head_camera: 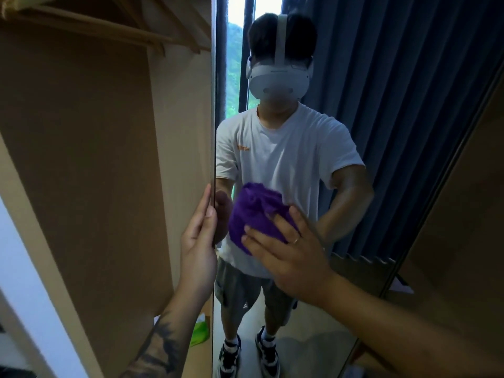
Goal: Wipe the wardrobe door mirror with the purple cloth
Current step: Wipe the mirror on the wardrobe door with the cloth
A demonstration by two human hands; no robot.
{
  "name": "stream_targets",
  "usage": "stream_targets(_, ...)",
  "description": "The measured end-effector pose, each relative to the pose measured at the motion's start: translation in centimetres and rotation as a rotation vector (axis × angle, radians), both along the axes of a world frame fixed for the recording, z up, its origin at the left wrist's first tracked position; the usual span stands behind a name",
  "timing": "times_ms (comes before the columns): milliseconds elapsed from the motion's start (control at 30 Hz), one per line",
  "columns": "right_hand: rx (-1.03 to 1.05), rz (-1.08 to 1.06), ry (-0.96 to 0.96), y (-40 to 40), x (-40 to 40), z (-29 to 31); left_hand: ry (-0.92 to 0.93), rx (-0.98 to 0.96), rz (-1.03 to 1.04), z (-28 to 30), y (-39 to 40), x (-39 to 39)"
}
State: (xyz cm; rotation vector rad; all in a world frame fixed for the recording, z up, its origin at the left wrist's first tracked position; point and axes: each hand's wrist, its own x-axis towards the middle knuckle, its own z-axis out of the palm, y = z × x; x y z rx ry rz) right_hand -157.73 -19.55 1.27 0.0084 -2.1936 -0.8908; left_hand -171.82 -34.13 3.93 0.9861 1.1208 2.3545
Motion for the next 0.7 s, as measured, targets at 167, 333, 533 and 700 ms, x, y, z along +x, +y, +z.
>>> stream_targets(167,0.198,0.078,-0.393,0.2,0.3,-2.4,-0.056,-0.005,-0.004,-1.5,-0.2,-0.3)
stream_targets(333,0.049,-0.003,-0.08,-0.1,-0.8,0.4,-0.068,-0.02,-0.02,-2.3,-0.2,0.0)
stream_targets(533,0.143,0.082,-0.285,-1.1,-1.6,-3.5,-0.085,-0.022,-0.014,-2.2,-0.4,0.0)
stream_targets(700,0.07,0.038,-0.07,0.1,-0.5,-0.1,-0.076,-0.069,-0.017,-2.8,-0.2,-0.4)
